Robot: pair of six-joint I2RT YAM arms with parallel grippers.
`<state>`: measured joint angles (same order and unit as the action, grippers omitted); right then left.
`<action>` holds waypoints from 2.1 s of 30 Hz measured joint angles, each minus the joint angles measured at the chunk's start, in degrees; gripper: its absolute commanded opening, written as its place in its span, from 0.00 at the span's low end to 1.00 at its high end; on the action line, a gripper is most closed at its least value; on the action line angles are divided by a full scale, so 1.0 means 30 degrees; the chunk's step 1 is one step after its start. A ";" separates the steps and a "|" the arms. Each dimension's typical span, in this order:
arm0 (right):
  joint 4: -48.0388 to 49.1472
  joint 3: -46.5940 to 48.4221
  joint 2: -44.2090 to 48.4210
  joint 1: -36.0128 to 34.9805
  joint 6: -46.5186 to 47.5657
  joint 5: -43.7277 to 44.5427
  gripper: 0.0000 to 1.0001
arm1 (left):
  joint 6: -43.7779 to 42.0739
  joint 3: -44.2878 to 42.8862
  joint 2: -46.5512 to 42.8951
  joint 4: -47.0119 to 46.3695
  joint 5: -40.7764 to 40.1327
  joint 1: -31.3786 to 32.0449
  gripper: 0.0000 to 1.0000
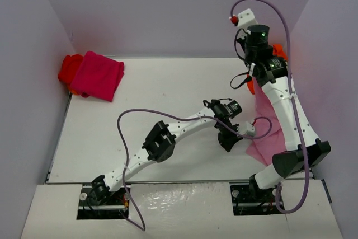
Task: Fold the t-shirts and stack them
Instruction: Flatten out the tshirt
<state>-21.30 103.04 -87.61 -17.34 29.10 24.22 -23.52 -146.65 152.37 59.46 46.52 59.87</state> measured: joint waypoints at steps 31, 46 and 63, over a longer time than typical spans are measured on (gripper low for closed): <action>-0.1620 0.6738 -0.6691 -0.4989 -0.0317 -0.5407 0.00 | -0.0623 1.3151 -1.5878 -0.1778 -0.8824 -0.6184 0.00; 0.1530 0.7472 -1.0441 -0.4085 0.0440 -0.1832 0.00 | -0.0443 1.4373 -1.1662 -0.3690 -1.1207 -0.3516 0.00; 0.4257 0.5824 -1.0427 -0.3882 0.3251 0.0976 0.00 | -0.0375 0.6270 -0.3937 -0.2297 -0.9668 -0.2587 0.00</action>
<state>-8.53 120.51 -118.89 -28.98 38.85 27.15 -24.64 -127.84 140.56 52.57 17.51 52.11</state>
